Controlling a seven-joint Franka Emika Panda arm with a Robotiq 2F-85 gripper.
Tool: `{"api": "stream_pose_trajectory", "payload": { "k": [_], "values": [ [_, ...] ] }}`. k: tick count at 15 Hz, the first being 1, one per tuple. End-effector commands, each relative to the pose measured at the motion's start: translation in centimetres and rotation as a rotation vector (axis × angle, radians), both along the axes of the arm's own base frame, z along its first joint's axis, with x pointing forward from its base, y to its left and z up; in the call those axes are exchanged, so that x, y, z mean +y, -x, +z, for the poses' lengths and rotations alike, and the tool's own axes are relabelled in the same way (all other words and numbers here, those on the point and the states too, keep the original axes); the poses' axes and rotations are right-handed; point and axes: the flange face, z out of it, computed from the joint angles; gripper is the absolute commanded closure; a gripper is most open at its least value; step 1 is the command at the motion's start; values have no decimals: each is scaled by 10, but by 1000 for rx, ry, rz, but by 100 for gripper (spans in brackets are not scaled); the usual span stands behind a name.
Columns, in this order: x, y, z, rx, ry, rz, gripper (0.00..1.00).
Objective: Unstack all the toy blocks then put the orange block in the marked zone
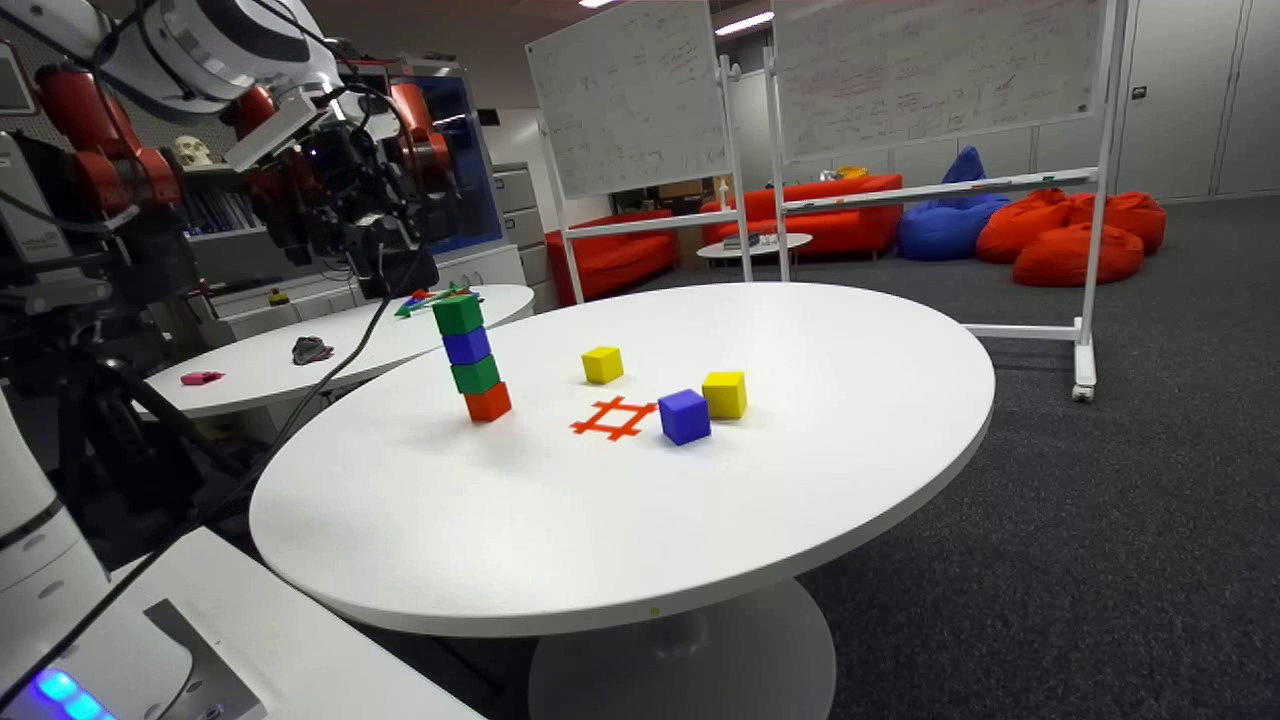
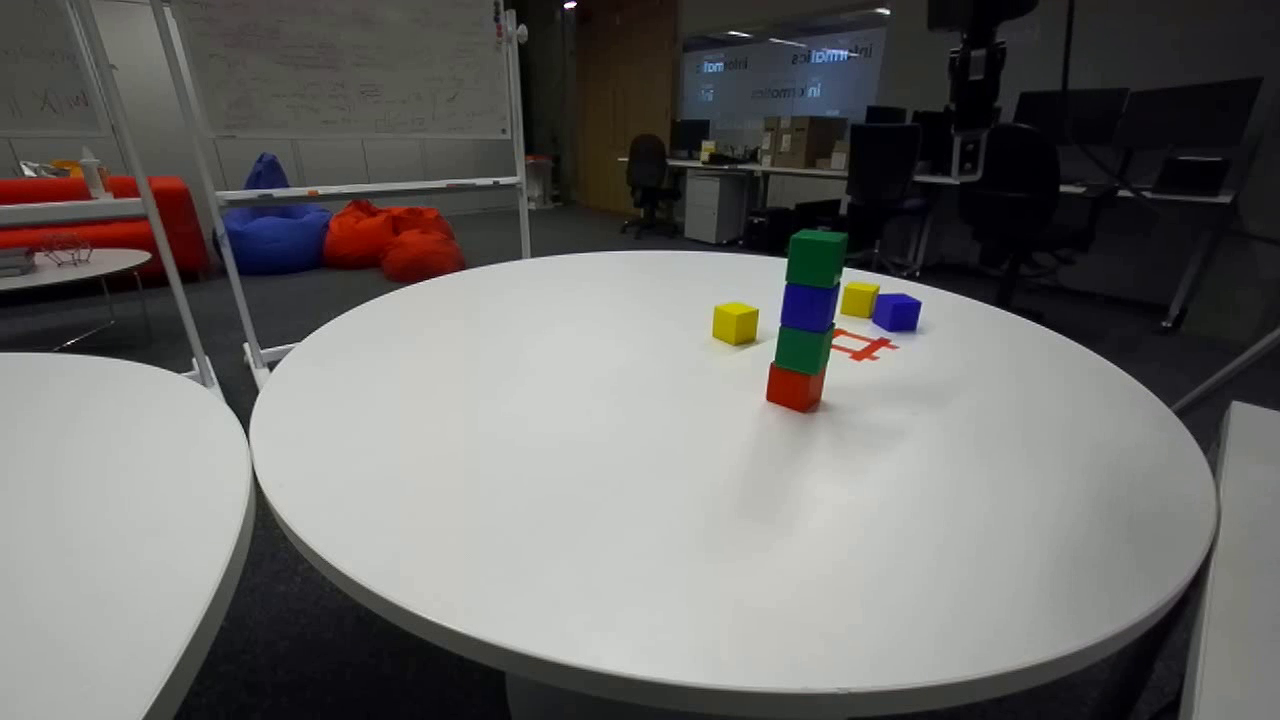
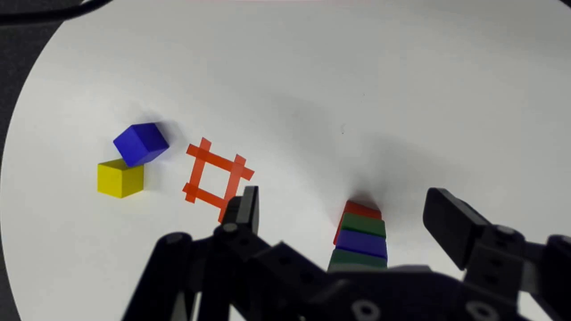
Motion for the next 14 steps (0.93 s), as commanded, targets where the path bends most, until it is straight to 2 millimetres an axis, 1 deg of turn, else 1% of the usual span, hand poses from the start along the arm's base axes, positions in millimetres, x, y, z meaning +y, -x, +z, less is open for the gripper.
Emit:
{"api": "stream_pose_trajectory", "payload": {
  "k": [1,4,5,6,12,13,14],
  "values": [
    [16,-15,1,-19,47,90,0],
    [20,-17,2,-17,66,102,0],
    [19,-17,3,-3,65,86,0],
    [17,-12,0,-14,49,74,0],
    [18,-13,0,-14,48,74,0],
    [14,-13,0,-16,46,62,0],
    [14,-15,0,-13,13,114,0]
  ]
}}
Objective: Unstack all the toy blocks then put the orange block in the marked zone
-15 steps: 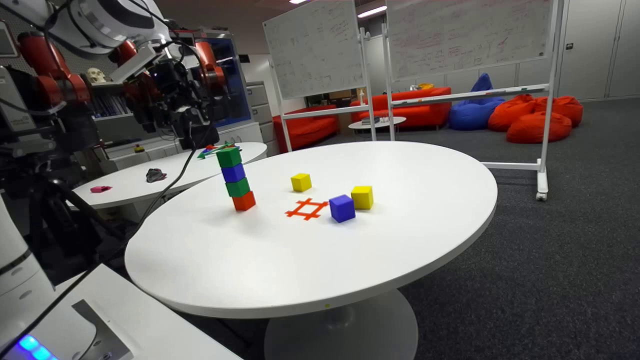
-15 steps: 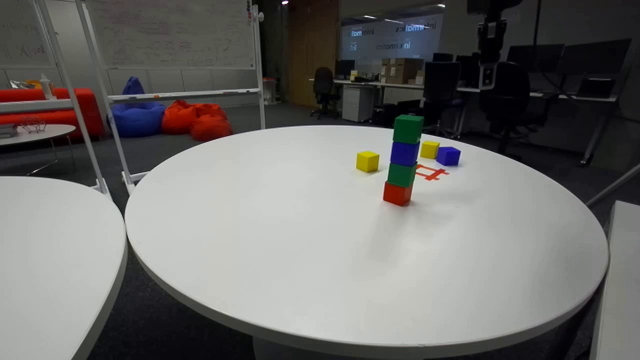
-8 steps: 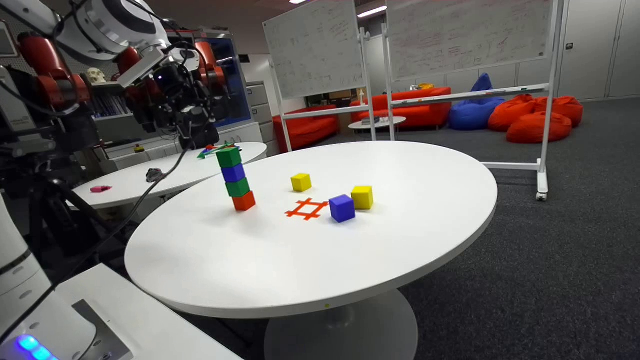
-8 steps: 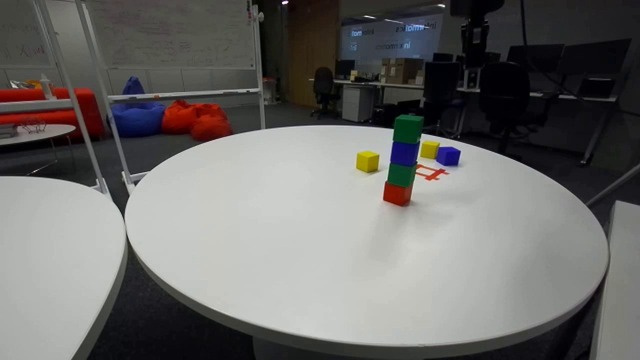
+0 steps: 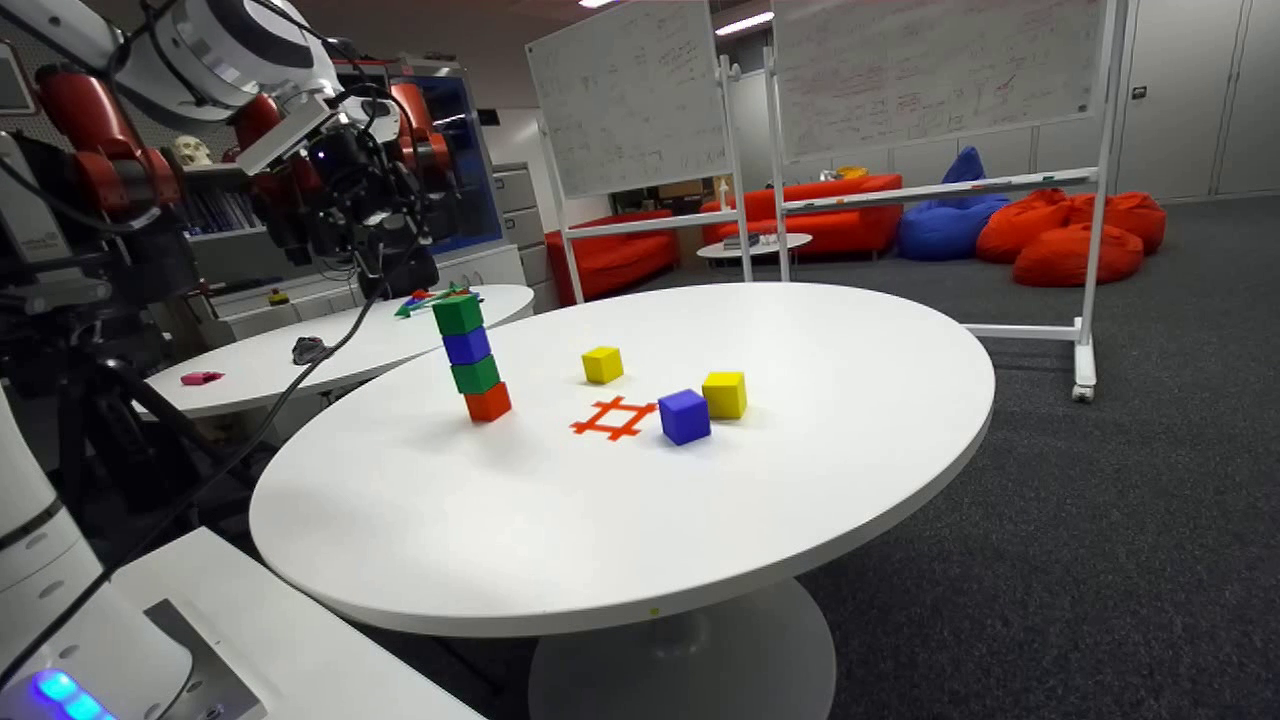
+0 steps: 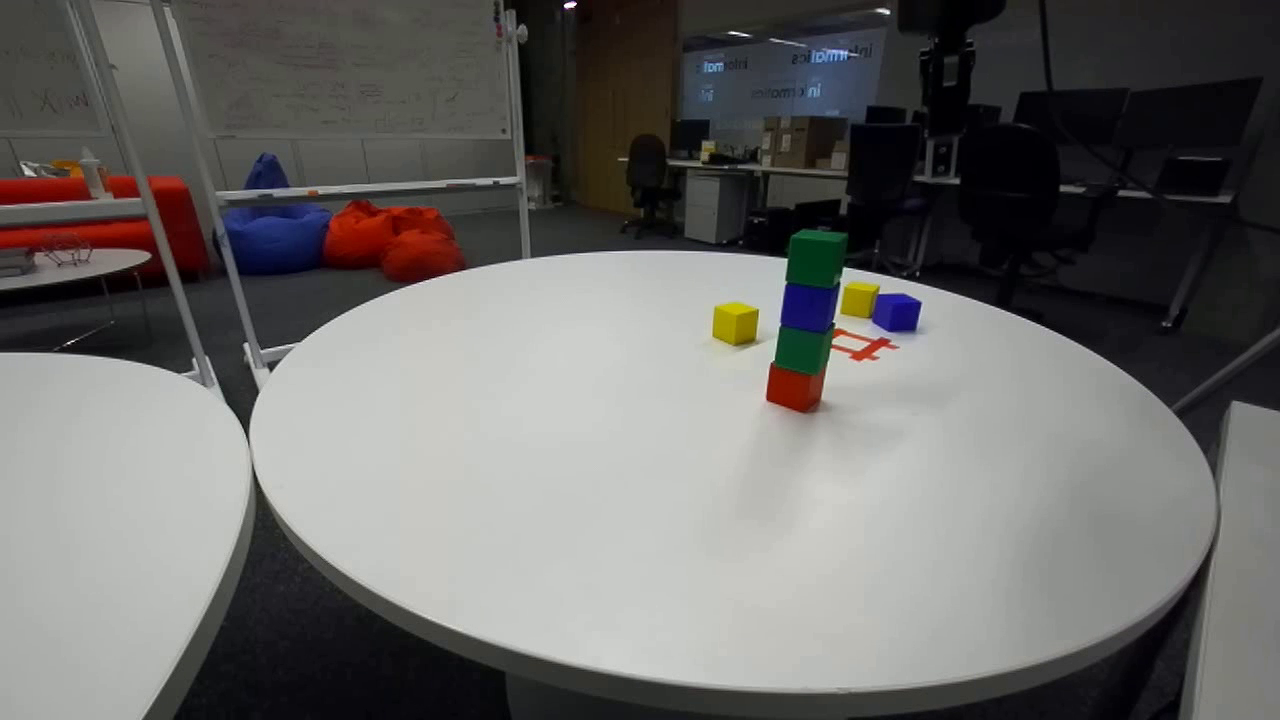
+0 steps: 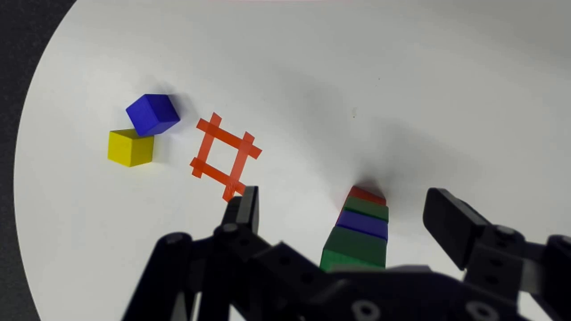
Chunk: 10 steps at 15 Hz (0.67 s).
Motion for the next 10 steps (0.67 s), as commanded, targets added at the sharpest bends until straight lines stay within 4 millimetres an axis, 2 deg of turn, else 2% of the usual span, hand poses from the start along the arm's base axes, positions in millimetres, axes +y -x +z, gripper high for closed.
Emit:
{"api": "stream_pose_trajectory", "payload": {
  "k": [1,10],
  "values": [
    [-2,-3,1,-8,-65,117,0],
    [13,-14,0,-43,-307,490,0]
  ]
}}
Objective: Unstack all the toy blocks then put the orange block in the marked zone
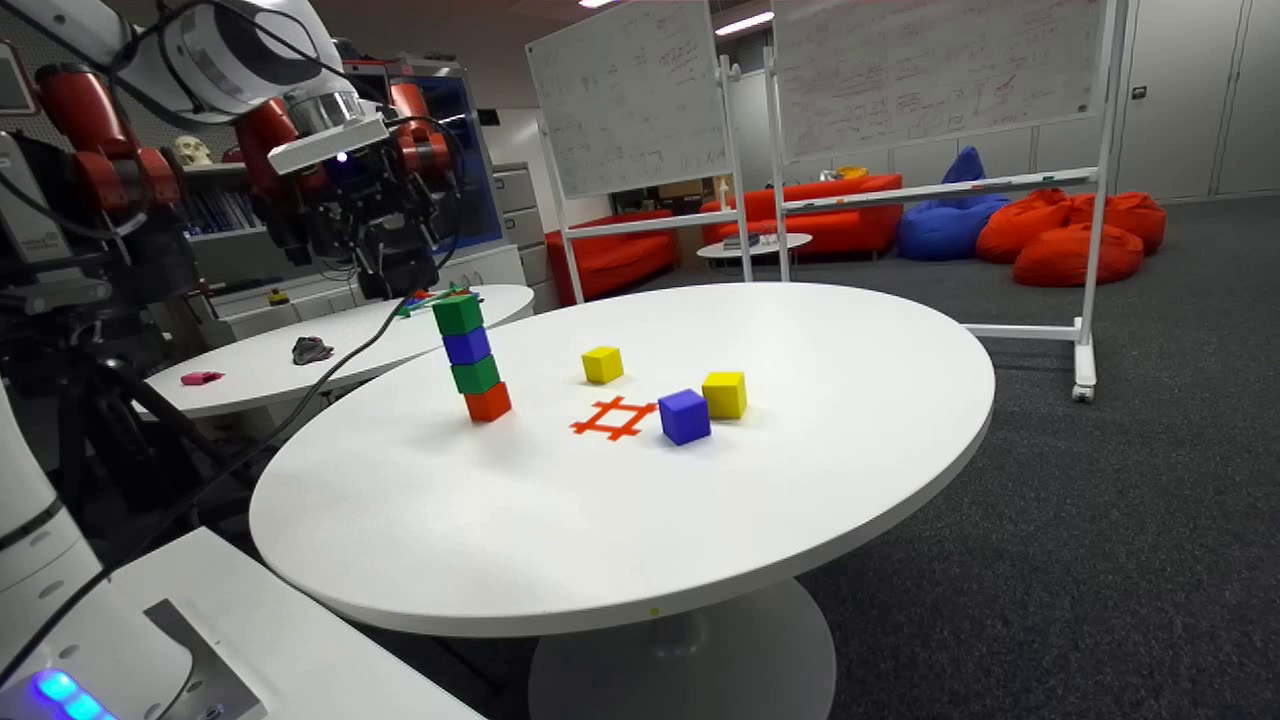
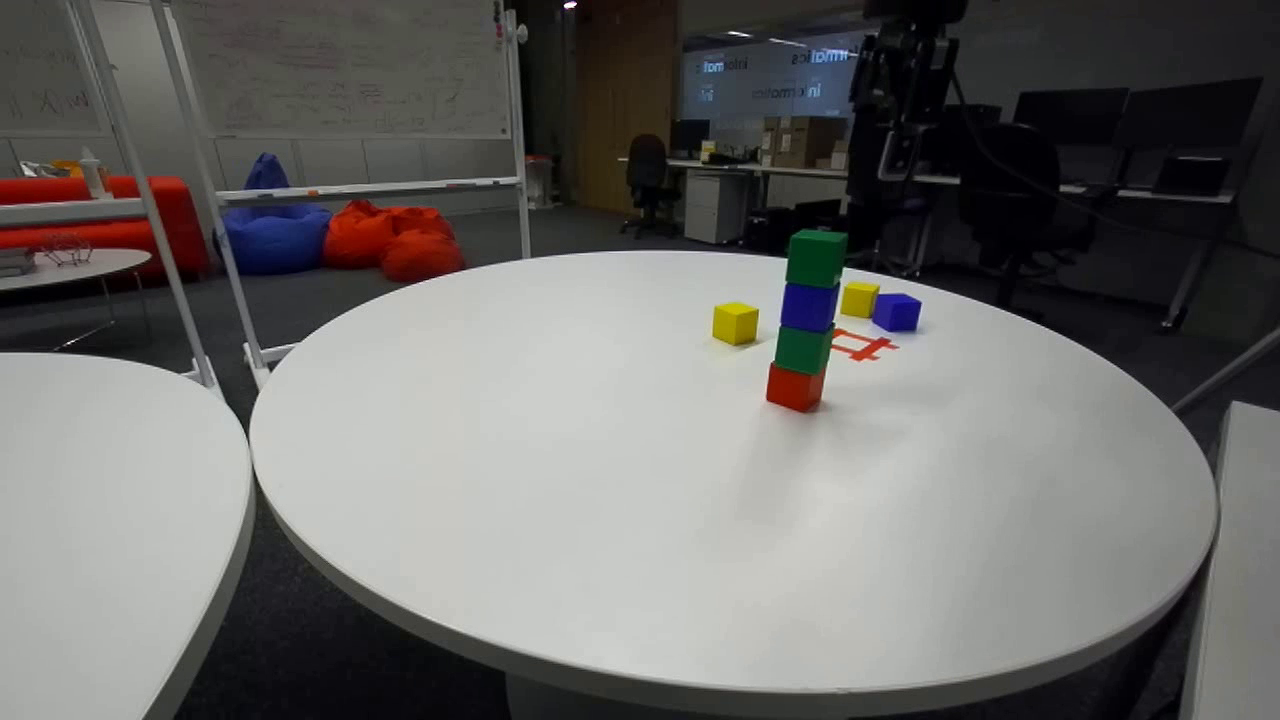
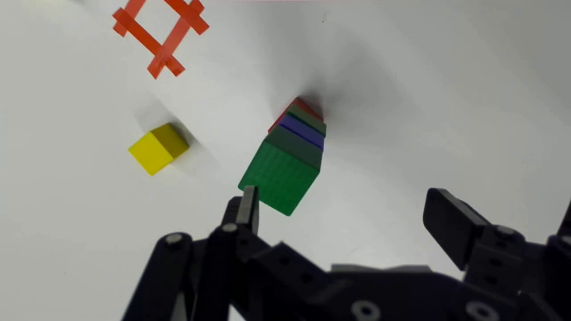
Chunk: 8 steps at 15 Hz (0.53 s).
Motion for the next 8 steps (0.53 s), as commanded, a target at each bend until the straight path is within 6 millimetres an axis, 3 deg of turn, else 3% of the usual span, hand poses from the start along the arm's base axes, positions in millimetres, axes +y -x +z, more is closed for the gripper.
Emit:
{"api": "stream_pose_trajectory", "payload": {
  "k": [1,8],
  "values": [
    [3,1,-4,4,-82,124,0],
    [5,1,-1,27,-73,139,0]
  ]
}}
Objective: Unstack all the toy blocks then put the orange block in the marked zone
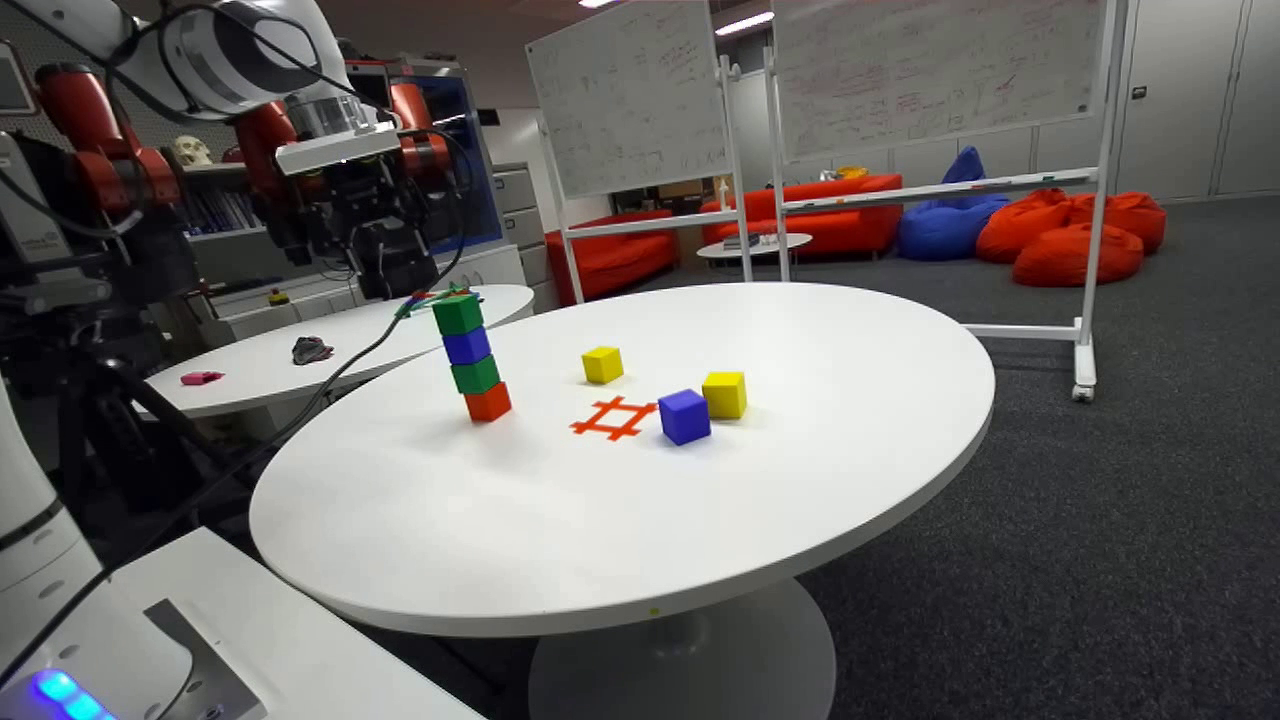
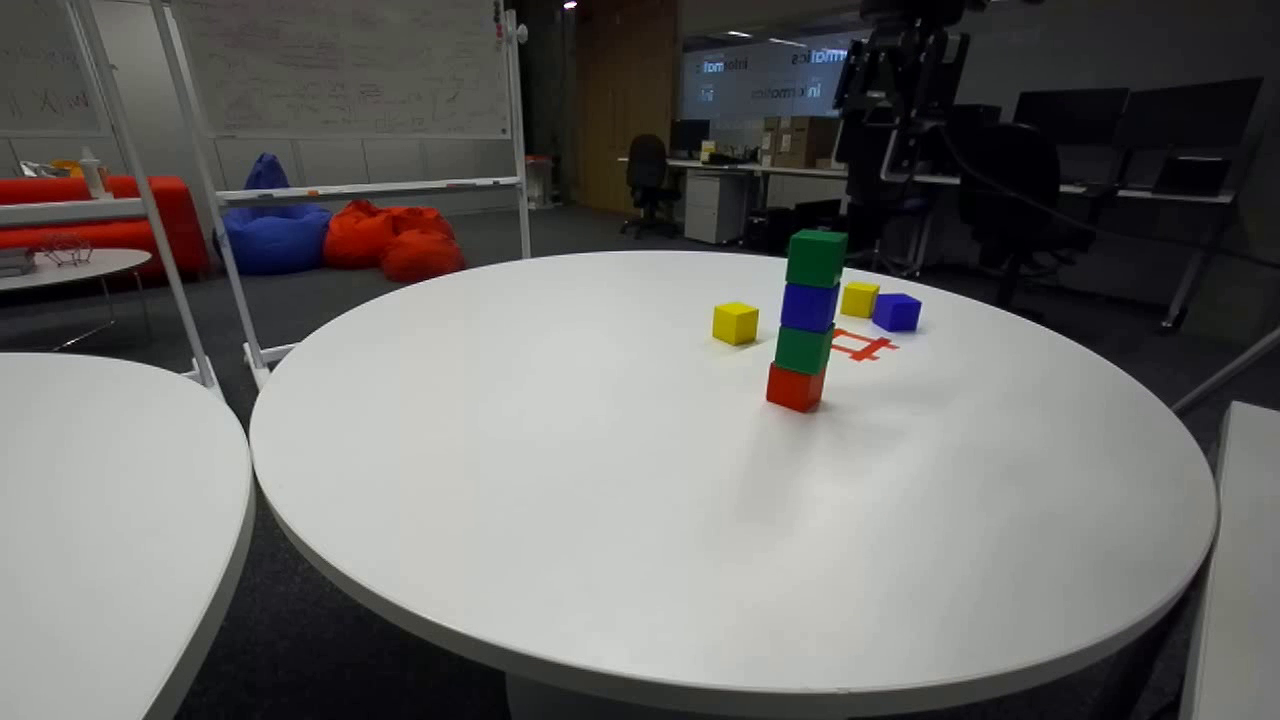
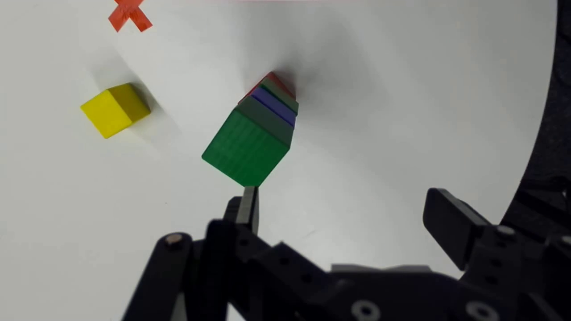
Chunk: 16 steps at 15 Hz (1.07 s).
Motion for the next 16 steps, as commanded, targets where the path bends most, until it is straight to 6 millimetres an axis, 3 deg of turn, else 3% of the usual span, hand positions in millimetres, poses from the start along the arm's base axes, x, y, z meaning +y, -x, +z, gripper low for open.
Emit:
{"api": "stream_pose_trajectory", "payload": {
  "k": [1,5,14,16],
  "values": [
    [0,0,0,1,0,0,0],
    [-1,-1,4,-20,-38,-56,0],
    [-1,-9,10,-28,-335,-441,0],
    [3,-8,14,-54,-340,-409,0]
  ]
}}
